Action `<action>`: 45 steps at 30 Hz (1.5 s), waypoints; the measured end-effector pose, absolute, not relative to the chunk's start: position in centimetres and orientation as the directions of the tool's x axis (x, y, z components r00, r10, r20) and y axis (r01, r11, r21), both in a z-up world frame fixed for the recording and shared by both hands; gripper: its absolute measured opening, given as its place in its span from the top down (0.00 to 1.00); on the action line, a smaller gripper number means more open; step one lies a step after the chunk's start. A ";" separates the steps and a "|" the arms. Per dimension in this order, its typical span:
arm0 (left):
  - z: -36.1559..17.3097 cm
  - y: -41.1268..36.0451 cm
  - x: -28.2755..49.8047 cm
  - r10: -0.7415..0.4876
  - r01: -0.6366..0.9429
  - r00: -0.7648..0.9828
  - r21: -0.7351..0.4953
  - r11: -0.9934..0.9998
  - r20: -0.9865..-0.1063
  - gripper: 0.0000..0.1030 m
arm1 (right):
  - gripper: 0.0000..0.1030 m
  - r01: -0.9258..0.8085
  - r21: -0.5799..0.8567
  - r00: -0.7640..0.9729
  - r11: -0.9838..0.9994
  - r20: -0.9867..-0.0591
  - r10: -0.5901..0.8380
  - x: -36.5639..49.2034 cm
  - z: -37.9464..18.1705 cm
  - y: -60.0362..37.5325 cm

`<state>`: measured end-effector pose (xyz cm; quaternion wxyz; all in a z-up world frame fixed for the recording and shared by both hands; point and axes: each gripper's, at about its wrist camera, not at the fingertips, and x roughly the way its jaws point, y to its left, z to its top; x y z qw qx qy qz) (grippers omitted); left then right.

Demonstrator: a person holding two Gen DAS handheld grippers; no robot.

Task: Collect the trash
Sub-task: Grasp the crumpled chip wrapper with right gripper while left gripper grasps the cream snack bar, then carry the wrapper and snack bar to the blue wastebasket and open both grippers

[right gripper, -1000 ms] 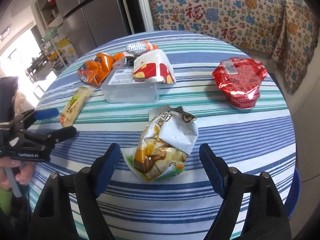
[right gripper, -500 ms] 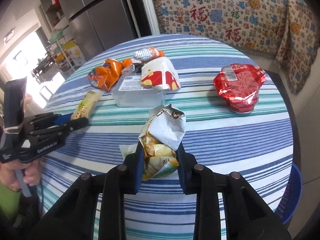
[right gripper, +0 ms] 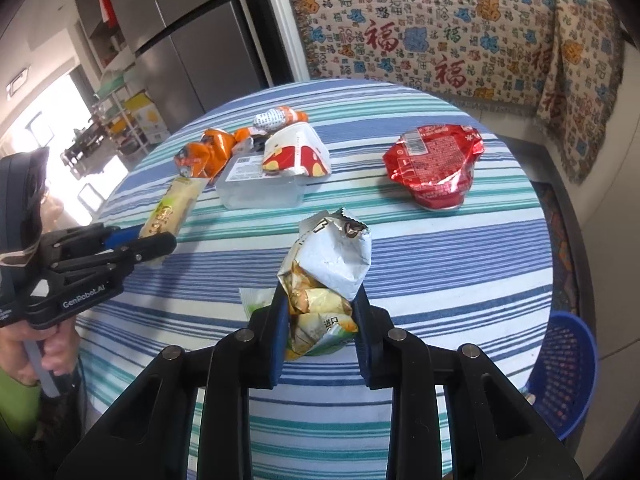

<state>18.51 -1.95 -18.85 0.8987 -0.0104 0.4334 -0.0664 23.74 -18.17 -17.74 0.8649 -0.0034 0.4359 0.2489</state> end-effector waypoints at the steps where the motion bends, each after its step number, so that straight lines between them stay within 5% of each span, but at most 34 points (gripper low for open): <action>1: -18.8 -2.3 18.6 -0.132 0.115 0.614 -0.077 0.990 -0.778 0.79 | 0.72 -0.429 0.213 0.498 0.878 -0.755 0.426 23.6 -17.7 -18.4; 34: -18.9 -13.3 20.3 -0.281 0.314 0.555 -0.115 0.942 -0.783 0.80 | 0.72 -0.306 0.237 0.561 0.922 -0.737 0.376 22.2 -17.2 -26.2; 45: -17.9 -25.4 22.2 -0.428 0.524 0.467 -0.149 0.839 -0.773 0.80 | 0.72 -0.030 0.163 0.654 0.986 -0.743 0.143 23.4 -15.4 -39.4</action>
